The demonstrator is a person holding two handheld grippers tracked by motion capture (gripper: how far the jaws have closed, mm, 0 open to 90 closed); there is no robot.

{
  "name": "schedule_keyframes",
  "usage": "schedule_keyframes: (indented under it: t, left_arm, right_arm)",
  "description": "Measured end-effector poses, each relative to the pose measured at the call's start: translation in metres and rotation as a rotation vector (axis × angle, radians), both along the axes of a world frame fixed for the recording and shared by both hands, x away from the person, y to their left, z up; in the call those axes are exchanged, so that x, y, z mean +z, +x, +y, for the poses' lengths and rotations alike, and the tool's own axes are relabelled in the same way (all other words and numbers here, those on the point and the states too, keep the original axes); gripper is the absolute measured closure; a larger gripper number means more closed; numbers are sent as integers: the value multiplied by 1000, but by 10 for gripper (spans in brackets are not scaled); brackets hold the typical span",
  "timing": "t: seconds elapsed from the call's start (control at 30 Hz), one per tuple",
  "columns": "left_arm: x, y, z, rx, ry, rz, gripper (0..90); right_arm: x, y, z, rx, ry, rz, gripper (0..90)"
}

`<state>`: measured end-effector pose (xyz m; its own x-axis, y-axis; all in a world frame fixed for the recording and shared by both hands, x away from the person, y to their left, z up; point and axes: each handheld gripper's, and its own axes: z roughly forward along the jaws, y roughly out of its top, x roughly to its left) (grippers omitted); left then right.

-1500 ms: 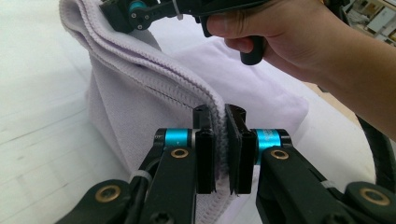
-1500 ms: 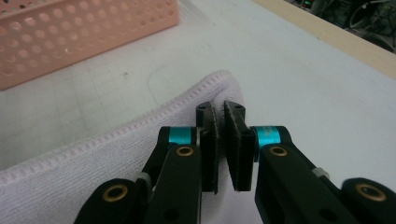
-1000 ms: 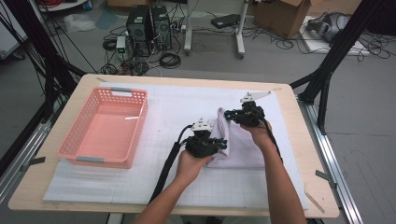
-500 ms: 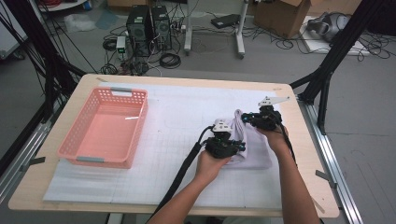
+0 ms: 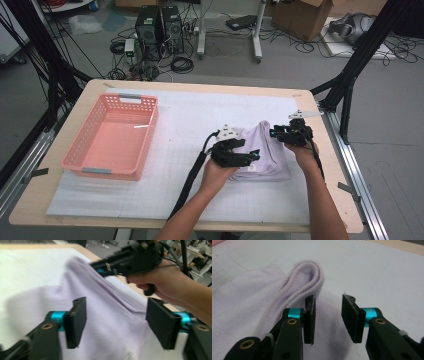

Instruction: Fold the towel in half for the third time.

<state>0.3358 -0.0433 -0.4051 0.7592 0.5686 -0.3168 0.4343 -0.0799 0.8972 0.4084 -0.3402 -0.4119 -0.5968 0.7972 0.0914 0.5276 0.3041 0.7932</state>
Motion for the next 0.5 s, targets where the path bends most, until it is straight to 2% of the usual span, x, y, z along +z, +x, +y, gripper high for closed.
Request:
schedule_keyframes:
  t: [0.13, 0.23, 0.37, 0.5]
  left_arm:
    - [-7, 4, 25, 30, 11, -15, 312]
    - [-14, 5, 40, 42, 28, -20, 300]
    - [-23, 5, 62, 66, 43, -12, 262]
    - [-28, 3, 81, 103, 41, -21, 217]
  right_arm:
    - [2, -9, -10, -42, 7, 24, 582]
    - [7, -18, -14, -90, -5, 7, 576]
    - [12, -32, -18, -94, 4, 1, 575]
    - [16, -51, -15, -76, 11, -6, 560]
